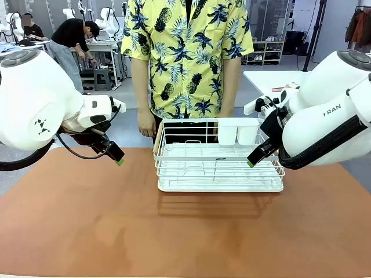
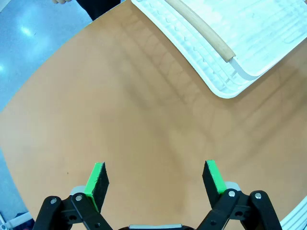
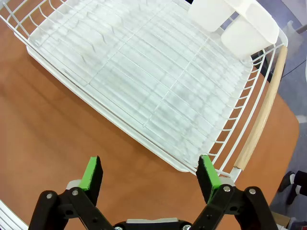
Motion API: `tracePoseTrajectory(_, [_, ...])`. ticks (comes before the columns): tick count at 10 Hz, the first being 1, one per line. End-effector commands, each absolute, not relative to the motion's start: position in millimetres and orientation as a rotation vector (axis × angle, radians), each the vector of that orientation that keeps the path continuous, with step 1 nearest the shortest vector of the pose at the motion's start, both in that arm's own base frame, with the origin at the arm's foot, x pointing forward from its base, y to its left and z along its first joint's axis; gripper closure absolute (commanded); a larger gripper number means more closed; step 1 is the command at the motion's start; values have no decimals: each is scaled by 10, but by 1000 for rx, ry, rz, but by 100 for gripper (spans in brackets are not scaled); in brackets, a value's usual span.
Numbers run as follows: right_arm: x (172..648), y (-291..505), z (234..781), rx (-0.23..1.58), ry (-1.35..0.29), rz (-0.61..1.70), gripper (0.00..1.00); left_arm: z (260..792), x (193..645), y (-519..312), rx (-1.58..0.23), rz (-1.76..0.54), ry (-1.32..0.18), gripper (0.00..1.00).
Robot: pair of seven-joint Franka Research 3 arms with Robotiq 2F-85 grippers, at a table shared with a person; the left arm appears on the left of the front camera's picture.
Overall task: Clean the table.
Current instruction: Pick up the Lint Roller when the human hands it over.
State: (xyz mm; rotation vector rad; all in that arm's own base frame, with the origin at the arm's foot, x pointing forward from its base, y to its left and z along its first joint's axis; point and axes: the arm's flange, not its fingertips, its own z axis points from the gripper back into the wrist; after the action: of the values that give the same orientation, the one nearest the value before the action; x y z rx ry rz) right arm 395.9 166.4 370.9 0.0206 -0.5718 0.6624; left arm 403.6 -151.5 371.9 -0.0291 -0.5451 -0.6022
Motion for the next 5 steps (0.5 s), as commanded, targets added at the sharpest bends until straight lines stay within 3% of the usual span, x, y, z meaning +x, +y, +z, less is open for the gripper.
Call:
tracePoseTrajectory(1, [4054,1556,3994,72,-577,606,0,4034,4117,-1427,-112,-573,-514,0])
tracePoseTrajectory(2, [4177,1374,4263,169,-529,547,0,4381,4191,-1255,-204,-552,-459,0])
tracePoseTrajectory(3, [4264,1165,4485,379,-419,521,0,4665,4257,-995,-344,-475,-442,0])
tracePoseTrajectory(5, [4348,647,4760,632,-359,409,0,5037,4233,-217,-744,-393,-381,0])
